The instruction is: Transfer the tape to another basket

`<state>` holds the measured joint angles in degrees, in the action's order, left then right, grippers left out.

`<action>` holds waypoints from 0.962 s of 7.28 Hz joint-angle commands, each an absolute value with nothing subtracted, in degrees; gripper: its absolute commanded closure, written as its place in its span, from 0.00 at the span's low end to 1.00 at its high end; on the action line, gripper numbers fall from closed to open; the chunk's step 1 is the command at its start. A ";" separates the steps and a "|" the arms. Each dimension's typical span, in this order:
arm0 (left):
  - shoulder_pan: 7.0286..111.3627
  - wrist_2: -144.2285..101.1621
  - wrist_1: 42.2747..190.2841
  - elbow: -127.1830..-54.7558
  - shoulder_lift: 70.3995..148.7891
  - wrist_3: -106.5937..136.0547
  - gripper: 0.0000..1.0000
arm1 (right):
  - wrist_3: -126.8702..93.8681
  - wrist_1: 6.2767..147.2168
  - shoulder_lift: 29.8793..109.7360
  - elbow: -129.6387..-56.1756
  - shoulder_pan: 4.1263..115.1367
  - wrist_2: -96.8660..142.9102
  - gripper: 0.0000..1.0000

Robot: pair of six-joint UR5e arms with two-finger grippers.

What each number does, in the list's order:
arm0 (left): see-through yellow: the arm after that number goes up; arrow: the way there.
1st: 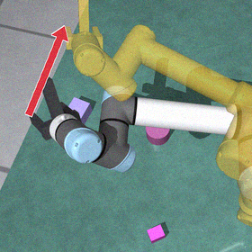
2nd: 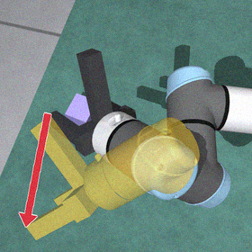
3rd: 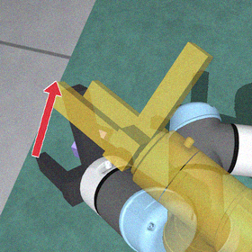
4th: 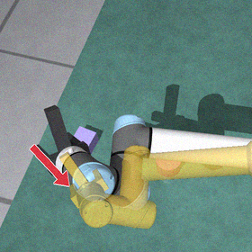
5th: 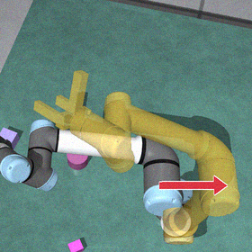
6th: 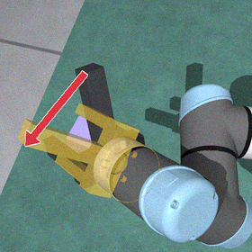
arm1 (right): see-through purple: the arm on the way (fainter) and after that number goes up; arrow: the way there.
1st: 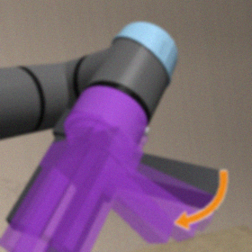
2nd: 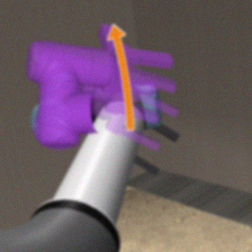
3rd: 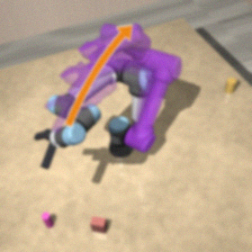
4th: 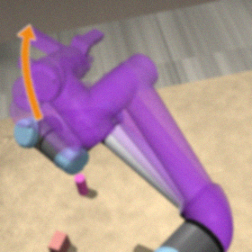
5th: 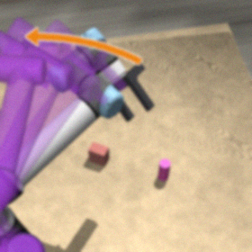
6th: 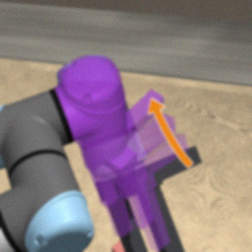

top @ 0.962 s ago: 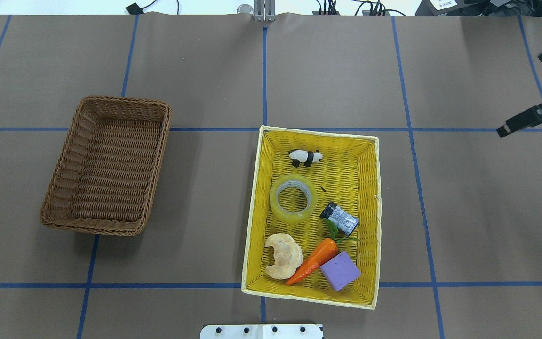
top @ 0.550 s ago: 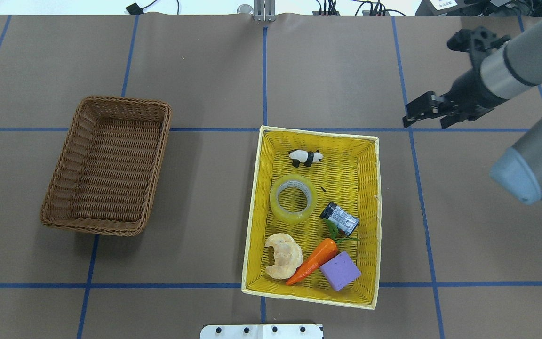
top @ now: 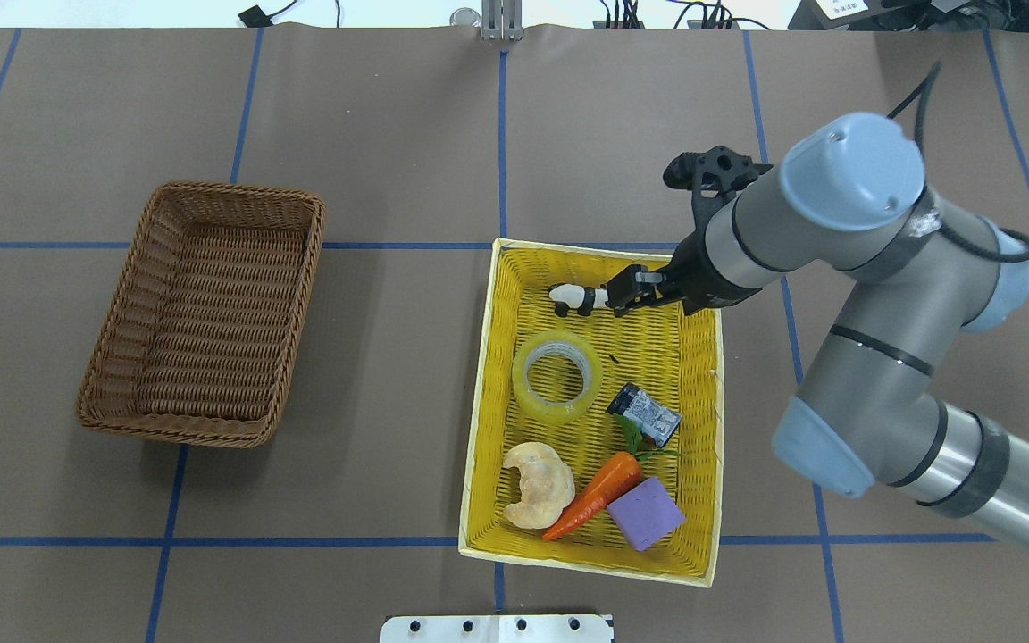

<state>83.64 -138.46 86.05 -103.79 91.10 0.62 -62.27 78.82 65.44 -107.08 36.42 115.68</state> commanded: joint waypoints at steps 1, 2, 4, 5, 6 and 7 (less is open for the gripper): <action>83.58 -138.43 86.04 -103.80 91.05 0.62 0.02 | -61.96 78.40 62.16 -101.89 32.88 113.47 0.12; 83.58 -138.43 86.04 -103.80 91.05 0.62 0.02 | -61.70 78.49 61.09 -100.39 32.52 113.47 0.15; 83.58 -138.43 86.04 -103.80 91.05 0.62 0.02 | -61.26 78.49 60.91 -99.58 31.47 112.94 0.21; 83.58 -138.43 86.04 -103.71 91.05 0.62 0.02 | -61.26 78.40 61.00 -99.32 30.94 112.94 0.30; 83.58 -138.43 86.04 -103.71 91.05 0.62 0.02 | -61.26 76.75 61.00 -98.10 30.68 112.85 0.32; 83.58 -138.43 86.04 -103.71 91.05 0.62 0.02 | -61.35 72.73 61.00 -96.00 30.33 112.76 0.31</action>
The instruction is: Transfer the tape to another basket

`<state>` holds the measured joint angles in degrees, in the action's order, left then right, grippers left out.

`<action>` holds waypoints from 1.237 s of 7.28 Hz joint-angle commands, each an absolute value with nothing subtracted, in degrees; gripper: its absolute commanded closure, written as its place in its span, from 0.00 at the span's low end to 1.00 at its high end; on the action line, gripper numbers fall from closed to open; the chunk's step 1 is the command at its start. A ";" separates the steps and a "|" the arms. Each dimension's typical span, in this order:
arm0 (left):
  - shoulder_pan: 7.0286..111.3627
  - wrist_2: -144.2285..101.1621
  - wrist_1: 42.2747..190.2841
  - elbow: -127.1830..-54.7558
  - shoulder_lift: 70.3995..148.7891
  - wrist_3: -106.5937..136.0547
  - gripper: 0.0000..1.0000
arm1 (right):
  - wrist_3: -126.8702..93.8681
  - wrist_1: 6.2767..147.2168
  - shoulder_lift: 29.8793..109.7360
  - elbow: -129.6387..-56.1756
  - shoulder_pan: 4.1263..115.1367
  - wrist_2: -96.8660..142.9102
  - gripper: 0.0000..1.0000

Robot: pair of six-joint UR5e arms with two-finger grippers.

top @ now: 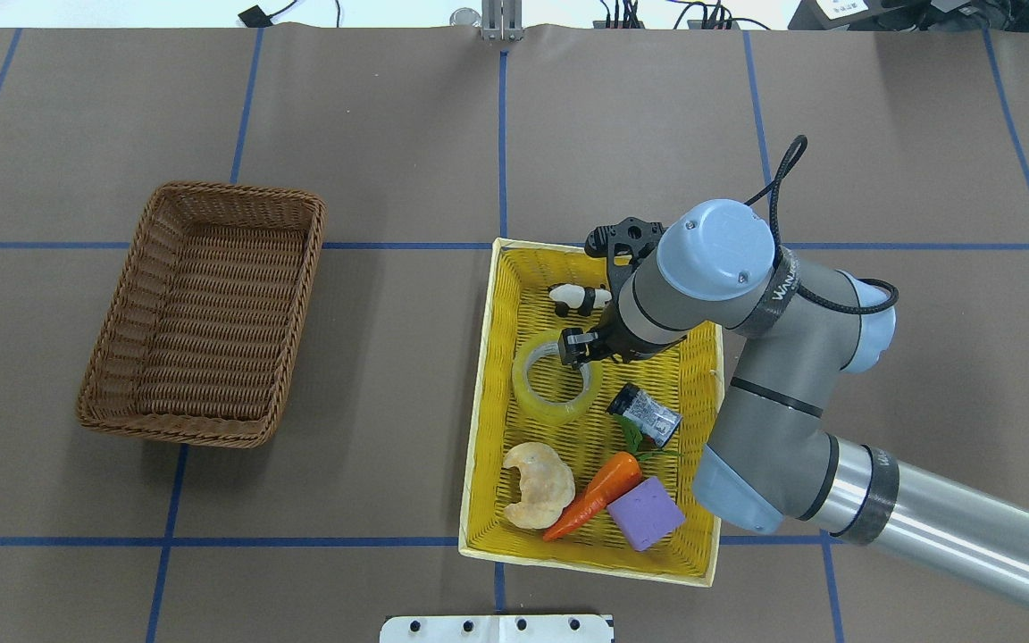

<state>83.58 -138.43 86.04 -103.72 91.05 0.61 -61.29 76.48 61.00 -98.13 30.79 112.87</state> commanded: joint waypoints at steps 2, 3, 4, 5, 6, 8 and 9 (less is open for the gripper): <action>83.58 -138.43 86.04 -103.62 91.05 0.53 0.02 | -61.35 70.49 61.00 -94.40 29.88 112.85 0.40; 83.58 -138.43 86.04 -103.54 91.05 0.53 0.02 | -61.26 70.23 61.08 -94.66 29.97 113.03 0.99; 83.58 -138.43 86.04 -103.62 91.05 0.53 0.02 | -61.52 70.22 61.08 -94.92 30.06 113.20 1.00; 83.58 -138.43 86.04 -103.62 91.05 0.53 0.02 | -61.70 70.14 61.08 -94.92 30.32 113.38 1.00; 83.50 -138.51 86.04 -103.62 91.14 0.61 0.02 | -62.22 70.22 61.00 -96.14 31.80 115.03 1.00; 82.54 -145.92 89.09 -103.62 92.89 7.93 0.02 | -64.23 70.14 60.91 -99.57 37.06 119.86 1.00; 80.70 -151.29 97.13 -103.10 93.68 18.35 0.02 | -67.99 69.79 60.30 -101.15 37.26 120.49 1.00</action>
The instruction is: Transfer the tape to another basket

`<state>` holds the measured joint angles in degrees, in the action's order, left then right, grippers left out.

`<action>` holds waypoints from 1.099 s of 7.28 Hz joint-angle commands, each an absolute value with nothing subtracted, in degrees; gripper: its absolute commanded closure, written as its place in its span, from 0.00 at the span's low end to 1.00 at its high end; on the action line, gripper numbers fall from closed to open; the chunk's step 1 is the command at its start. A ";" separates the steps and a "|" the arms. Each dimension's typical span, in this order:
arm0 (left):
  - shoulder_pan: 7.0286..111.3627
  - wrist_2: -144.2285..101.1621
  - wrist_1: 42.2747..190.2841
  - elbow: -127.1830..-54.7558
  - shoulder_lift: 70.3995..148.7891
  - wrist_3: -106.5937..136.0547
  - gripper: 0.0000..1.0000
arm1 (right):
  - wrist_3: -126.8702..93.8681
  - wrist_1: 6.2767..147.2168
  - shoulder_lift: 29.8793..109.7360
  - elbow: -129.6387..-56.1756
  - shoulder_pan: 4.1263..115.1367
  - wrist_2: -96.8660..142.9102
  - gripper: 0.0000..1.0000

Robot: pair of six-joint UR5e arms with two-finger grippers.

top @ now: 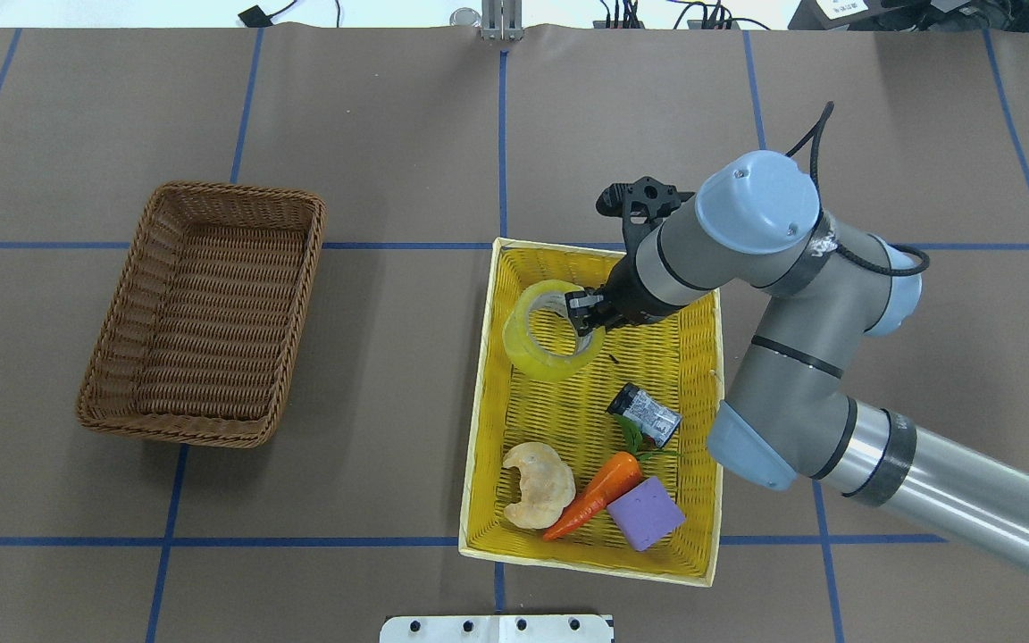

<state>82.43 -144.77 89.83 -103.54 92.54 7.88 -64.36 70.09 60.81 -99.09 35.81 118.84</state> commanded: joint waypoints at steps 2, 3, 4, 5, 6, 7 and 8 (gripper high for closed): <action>75.53 -154.50 114.52 -103.09 97.36 44.25 0.02 | -80.87 55.72 60.12 -100.99 37.27 120.59 1.00; 72.97 -154.77 123.74 -103.10 99.12 56.91 0.02 | -86.17 49.72 60.03 -100.99 37.18 120.59 1.00; 70.60 -153.99 132.80 -102.92 100.27 65.74 0.02 | -89.87 43.48 60.73 -100.99 37.18 120.59 1.00; 69.62 -152.94 140.02 -103.01 100.98 72.88 0.02 | -95.57 36.54 61.17 -100.90 36.92 120.50 1.00; 66.48 -149.88 144.97 -103.27 104.38 82.52 0.02 | -99.19 30.56 61.69 -100.72 35.87 119.98 1.00; 61.05 -143.07 152.76 -103.10 107.89 94.97 0.02 | -102.27 27.37 61.70 -100.81 35.77 119.88 1.00; 53.86 -132.73 162.67 -103.62 108.97 108.15 0.02 | -105.61 22.90 61.87 -100.72 35.77 119.88 1.00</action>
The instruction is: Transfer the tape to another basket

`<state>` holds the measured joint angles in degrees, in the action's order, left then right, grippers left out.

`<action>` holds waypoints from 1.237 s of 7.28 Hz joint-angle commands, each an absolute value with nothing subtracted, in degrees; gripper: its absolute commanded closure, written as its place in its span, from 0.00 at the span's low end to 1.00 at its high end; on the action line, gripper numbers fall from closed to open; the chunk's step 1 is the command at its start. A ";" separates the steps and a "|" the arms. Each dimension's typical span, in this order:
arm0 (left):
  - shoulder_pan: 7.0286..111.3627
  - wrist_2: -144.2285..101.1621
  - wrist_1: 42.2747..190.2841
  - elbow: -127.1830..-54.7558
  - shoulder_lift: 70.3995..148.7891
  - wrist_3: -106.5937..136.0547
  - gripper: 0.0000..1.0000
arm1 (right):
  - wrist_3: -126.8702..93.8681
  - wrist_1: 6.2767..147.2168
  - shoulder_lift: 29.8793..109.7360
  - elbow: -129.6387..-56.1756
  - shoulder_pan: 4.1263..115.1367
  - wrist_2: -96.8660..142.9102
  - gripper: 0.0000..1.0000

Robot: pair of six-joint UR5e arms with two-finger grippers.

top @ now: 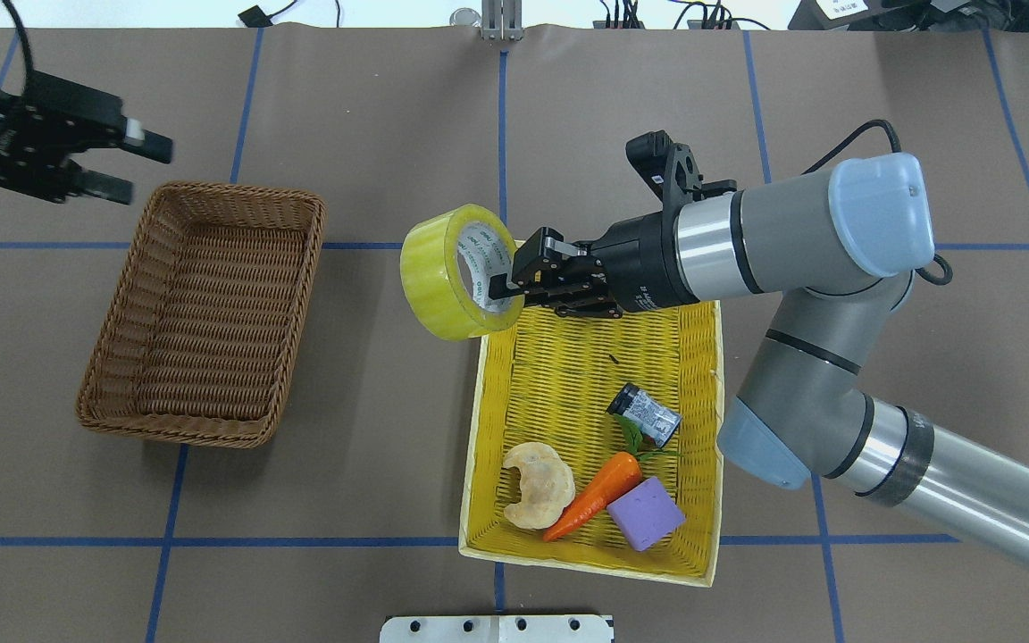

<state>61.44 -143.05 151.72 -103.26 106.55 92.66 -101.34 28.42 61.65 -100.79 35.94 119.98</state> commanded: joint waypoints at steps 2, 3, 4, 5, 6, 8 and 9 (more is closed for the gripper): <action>46.88 -125.18 174.25 -102.75 112.04 126.42 0.02 | -112.99 11.49 63.89 -100.11 35.68 118.05 1.00; 43.63 -125.16 175.24 -103.53 112.76 126.74 0.02 | -115.64 7.95 63.90 -99.85 35.25 116.04 1.00; 42.38 -125.07 175.60 -103.54 115.55 127.00 0.03 | -116.45 5.82 63.90 -99.76 34.55 114.36 1.00; 40.97 -125.07 176.13 -103.71 116.88 128.48 0.04 | -117.67 3.63 63.90 -99.76 33.24 110.60 1.00; 40.61 -122.98 177.70 -103.71 118.29 130.93 0.05 | -117.69 2.99 63.90 -99.76 32.09 108.83 1.00; 38.94 -119.53 181.22 -103.62 118.48 132.19 0.07 | -117.77 1.77 63.98 -99.76 30.86 108.72 1.00; 38.94 -119.53 181.32 -103.71 118.48 132.10 0.08 | -117.86 -2.07 64.33 -98.80 29.89 108.72 1.00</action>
